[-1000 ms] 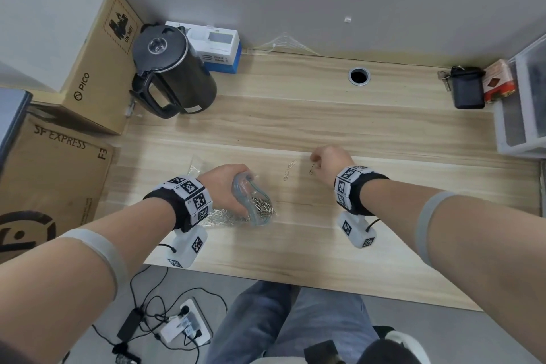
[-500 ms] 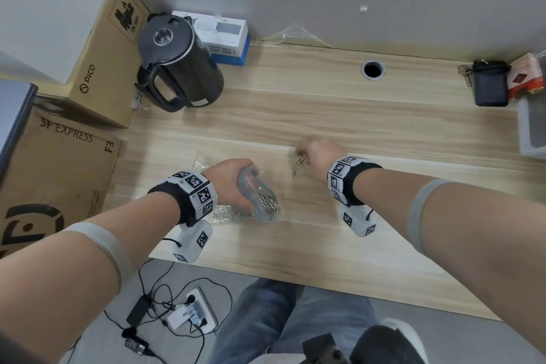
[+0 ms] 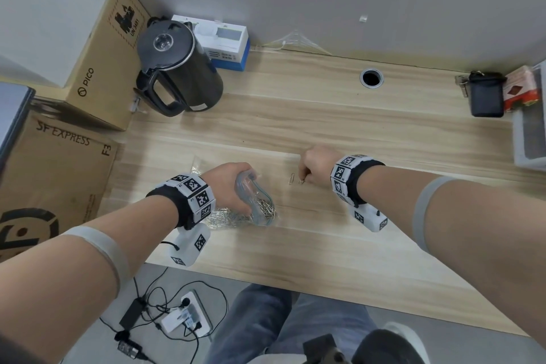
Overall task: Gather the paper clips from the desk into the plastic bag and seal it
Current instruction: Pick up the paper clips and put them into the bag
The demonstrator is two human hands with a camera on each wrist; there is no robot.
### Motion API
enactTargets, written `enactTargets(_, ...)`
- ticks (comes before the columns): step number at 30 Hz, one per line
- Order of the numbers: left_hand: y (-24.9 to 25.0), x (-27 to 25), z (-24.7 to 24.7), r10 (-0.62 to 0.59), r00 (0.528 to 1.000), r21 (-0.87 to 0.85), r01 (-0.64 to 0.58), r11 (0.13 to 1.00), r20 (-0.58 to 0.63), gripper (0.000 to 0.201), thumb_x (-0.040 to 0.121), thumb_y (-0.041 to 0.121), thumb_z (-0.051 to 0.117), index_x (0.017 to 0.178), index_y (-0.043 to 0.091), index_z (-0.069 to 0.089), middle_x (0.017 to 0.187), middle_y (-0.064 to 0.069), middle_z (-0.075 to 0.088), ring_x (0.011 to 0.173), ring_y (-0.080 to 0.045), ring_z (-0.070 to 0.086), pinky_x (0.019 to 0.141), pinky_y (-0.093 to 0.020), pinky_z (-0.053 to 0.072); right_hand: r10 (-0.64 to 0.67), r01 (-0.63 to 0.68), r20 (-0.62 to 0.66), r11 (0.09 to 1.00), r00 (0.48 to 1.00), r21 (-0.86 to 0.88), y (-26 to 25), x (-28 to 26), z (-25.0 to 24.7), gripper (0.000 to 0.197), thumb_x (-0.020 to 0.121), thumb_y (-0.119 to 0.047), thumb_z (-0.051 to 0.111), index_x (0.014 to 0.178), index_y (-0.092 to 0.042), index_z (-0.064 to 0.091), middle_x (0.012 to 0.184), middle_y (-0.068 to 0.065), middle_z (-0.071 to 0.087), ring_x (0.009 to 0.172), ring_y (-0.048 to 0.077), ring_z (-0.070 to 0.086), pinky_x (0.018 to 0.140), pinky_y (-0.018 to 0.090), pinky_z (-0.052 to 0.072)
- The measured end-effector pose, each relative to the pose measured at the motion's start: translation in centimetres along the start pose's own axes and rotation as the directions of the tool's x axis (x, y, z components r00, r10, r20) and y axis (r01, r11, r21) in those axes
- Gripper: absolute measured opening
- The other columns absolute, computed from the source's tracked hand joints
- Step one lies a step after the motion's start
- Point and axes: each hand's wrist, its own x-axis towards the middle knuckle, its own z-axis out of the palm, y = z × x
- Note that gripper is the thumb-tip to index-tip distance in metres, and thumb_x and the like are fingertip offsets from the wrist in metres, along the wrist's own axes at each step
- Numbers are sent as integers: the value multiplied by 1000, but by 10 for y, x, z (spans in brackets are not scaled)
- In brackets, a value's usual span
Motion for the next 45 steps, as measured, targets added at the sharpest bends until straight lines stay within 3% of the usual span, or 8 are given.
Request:
enactTargets(5, -1, -1, -1, -2, 1000, -7, 2, 1000, -1, 72, 46, 43, 89, 110, 34, 57, 95, 9, 69, 84, -12, 69, 77, -37, 60, -69, 70, -31, 997, 997, 33, -15, 6, 6, 18, 85, -8, 64, 96, -16, 76, 100, -1, 73, 92, 21, 68, 82, 32, 55)
enactTargets(9, -2, -1, -3, 3, 1000, 11, -3, 1000, -3, 71, 48, 41, 90, 111, 33, 57, 97, 8, 68, 86, -13, 68, 76, -34, 59, -135, 141, -150, 990, 979, 29, -14, 3, 9, 23, 79, -6, 66, 99, -17, 68, 104, 0, 59, 90, 21, 58, 74, 33, 49)
enactTargets(11, -1, 0, -4, 11, 1000, 26, -11, 1000, -5, 68, 55, 33, 93, 113, 29, 58, 99, 6, 67, 88, -13, 67, 75, -30, 57, -156, 157, -128, 988, 979, 3, -12, 4, 7, 33, 78, -9, 70, 108, -23, 67, 108, -2, 51, 91, 16, 51, 74, 31, 44)
enactTargets(15, -2, 1, -3, 13, 1000, 28, -13, 1000, -3, 67, 56, 32, 93, 113, 29, 58, 99, 8, 66, 87, -11, 66, 74, -28, 55, -176, 173, -70, 984, 982, -50, -14, 7, 10, 26, 81, -18, 75, 106, -25, 72, 113, -4, 53, 102, 18, 53, 75, 26, 38)
enactTargets(22, -3, 0, -3, 0, 1000, 4, 0, 1000, -3, 70, 52, 36, 91, 113, 31, 58, 98, 8, 68, 87, -11, 68, 78, -35, 59, -97, 95, -82, 995, 992, -20, -16, 9, 16, 4, 85, -19, 72, 84, -15, 70, 110, -3, 56, 100, 21, 58, 85, 38, 52)
enactTargets(36, -1, 0, -3, -12, 1000, 43, 12, 999, -2, 68, 53, 35, 89, 113, 33, 56, 100, 9, 68, 87, -11, 67, 78, -35, 59, -90, 87, -100, 996, 991, -32, -11, 9, 22, 14, 88, -9, 66, 99, -8, 74, 116, 6, 60, 104, 24, 60, 86, 31, 50)
enactTargets(42, 2, 0, -1, -4, 1000, 66, 5, 998, -17, 63, 58, 32, 90, 110, 33, 56, 98, 11, 64, 87, -9, 64, 69, -21, 49, -53, 47, -109, 997, 993, -64, -16, 10, 27, 11, 86, -4, 62, 90, -9, 72, 112, 9, 60, 100, 28, 62, 86, 36, 52)
enactTargets(45, 1, 0, -1, -8, 1000, 60, 9, 998, -19, 63, 57, 32, 90, 110, 33, 56, 99, 12, 64, 87, -7, 64, 68, -21, 48, -18, 13, -133, 999, 991, -36, -17, 9, 28, 15, 84, 0, 63, 80, -14, 59, 109, 9, 59, 94, 30, 63, 83, 40, 54)
